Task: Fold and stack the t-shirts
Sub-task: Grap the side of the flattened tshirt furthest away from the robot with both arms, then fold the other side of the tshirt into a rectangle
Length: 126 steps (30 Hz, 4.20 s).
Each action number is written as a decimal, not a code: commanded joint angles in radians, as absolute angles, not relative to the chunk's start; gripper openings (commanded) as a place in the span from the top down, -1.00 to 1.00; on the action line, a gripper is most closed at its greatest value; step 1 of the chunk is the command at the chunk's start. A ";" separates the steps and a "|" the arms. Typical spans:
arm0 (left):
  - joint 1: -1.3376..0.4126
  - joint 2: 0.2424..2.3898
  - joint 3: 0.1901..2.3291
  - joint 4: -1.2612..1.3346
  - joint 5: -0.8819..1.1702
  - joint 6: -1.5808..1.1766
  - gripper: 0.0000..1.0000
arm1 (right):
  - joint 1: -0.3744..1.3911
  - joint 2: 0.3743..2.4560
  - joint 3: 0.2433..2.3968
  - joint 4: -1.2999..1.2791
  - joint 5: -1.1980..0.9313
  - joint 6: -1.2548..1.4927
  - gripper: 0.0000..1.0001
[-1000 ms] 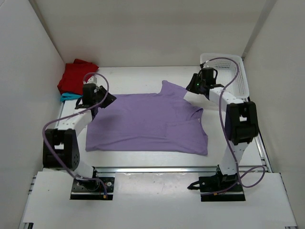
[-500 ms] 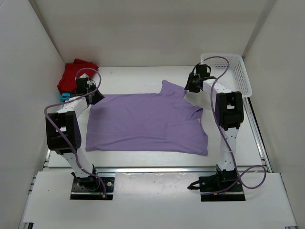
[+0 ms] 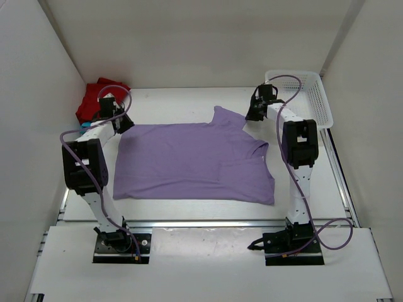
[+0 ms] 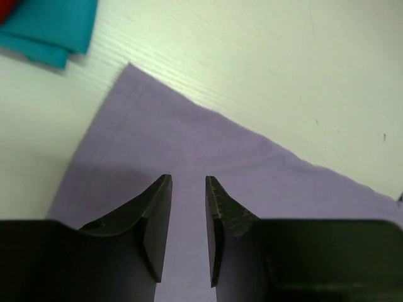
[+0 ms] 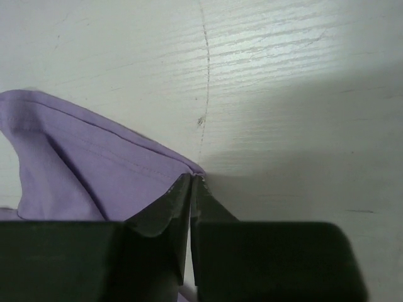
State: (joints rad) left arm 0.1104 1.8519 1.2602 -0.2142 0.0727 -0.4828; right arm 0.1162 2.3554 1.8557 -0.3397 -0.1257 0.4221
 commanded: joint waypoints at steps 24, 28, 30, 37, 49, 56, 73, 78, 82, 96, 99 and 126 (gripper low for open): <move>0.141 2.189 1.681 -0.390 -0.061 -0.402 0.05 | 0.103 2.233 1.667 -0.124 -0.298 0.411 1.00; 0.137 2.203 1.690 -0.397 -0.074 -0.388 0.18 | 0.097 2.224 1.651 -0.110 -0.305 0.425 1.00; 0.130 2.209 1.698 -0.397 -0.064 -0.388 0.25 | 0.092 2.217 1.643 -0.104 -0.307 0.422 1.00; 0.129 2.232 1.701 -0.386 -0.054 -0.410 0.23 | 0.090 2.187 1.614 -0.087 -0.317 0.422 0.98; 0.121 2.284 1.787 -0.433 -0.069 -0.396 0.56 | 0.075 2.161 1.597 -0.054 -0.337 0.433 0.99; 0.127 2.247 1.738 -0.422 -0.089 -0.402 1.00 | 0.069 2.145 1.603 -0.054 -0.351 0.439 1.00; 0.132 1.925 1.429 -0.315 -0.091 -0.399 1.00 | 0.091 1.673 1.214 -0.018 -0.327 0.451 1.00; 0.150 1.783 1.275 -0.255 -0.087 -0.410 1.00 | 0.063 1.473 0.976 0.040 -0.337 0.469 1.00; 0.170 1.691 1.157 -0.218 -0.063 -0.449 1.00 | 0.063 1.326 0.871 0.023 -0.295 0.457 1.00; 0.207 1.462 0.873 -0.158 -0.069 -0.473 1.00 | 0.060 1.057 0.666 -0.052 -0.259 0.486 1.00; 0.222 1.485 0.856 -0.169 -0.074 -0.469 1.00 | 0.034 1.010 0.626 -0.054 -0.287 0.494 1.00; 0.183 1.244 0.723 -0.078 0.028 -0.653 0.18 | 0.399 0.517 0.244 -0.316 -0.034 0.607 0.90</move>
State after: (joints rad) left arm 0.2512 1.3396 0.7315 -0.1547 0.0101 -0.6224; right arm 0.3149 0.5514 0.1986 -0.2520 -0.2031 0.5621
